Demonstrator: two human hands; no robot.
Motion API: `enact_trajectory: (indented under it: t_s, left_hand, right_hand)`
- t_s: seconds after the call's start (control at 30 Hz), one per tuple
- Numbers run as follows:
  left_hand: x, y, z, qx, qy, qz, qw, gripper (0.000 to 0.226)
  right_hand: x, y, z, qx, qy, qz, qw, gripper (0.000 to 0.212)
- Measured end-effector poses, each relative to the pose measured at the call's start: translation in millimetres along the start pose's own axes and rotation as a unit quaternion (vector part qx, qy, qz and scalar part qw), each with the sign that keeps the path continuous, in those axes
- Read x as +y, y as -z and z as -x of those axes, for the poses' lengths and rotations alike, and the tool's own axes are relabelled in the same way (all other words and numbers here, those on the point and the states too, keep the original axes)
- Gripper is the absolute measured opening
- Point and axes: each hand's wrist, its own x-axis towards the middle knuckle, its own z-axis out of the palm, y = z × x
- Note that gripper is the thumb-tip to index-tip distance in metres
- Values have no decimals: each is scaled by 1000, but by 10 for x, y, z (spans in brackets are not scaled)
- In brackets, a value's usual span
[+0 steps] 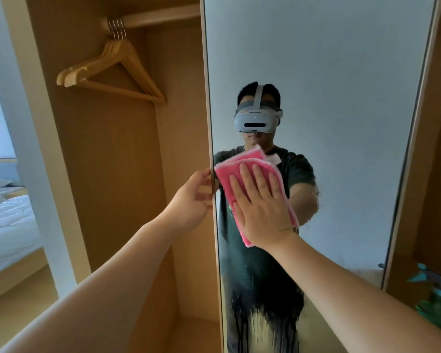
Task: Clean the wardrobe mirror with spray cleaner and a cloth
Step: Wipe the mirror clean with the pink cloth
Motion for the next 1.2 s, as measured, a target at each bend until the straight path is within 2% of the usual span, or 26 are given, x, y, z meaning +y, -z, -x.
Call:
enact_trajectory:
  t_s: [0.1, 0.3, 0.5, 0.77, 0.93, 1.03, 1.2]
  left_hand:
    - [7, 23, 6, -4, -10, -24, 1000, 63]
    - [12, 22, -18, -8, 5, -7, 1000, 72]
    - [-18, -43, 35, -8, -7, 1, 1000, 77]
    - [-77, -82, 45, 11, -30, -2, 999, 79]
    - [-110, -113, 8, 38, -24, 22, 999, 65]
    - [-119, -134, 5, 53, -33, -3, 998, 49]
    - [-107, -138, 15, 65, -41, -38, 996, 43]
  right_hand:
    - [-277, -118, 214, -15, 34, -24, 999, 64]
    - [-518, -226, 620, -36, 53, -22, 998, 66]
    - [-351, -168, 666, -50, 91, -16, 994, 66]
    - [136, 42, 500, -9, 56, -20, 998, 59]
    - [505, 135, 398, -5, 48, 7, 999, 58]
    - [645, 150, 333, -9, 40, 17, 999, 57]
    - [795, 189, 225, -1, 16, 14, 1000, 56]
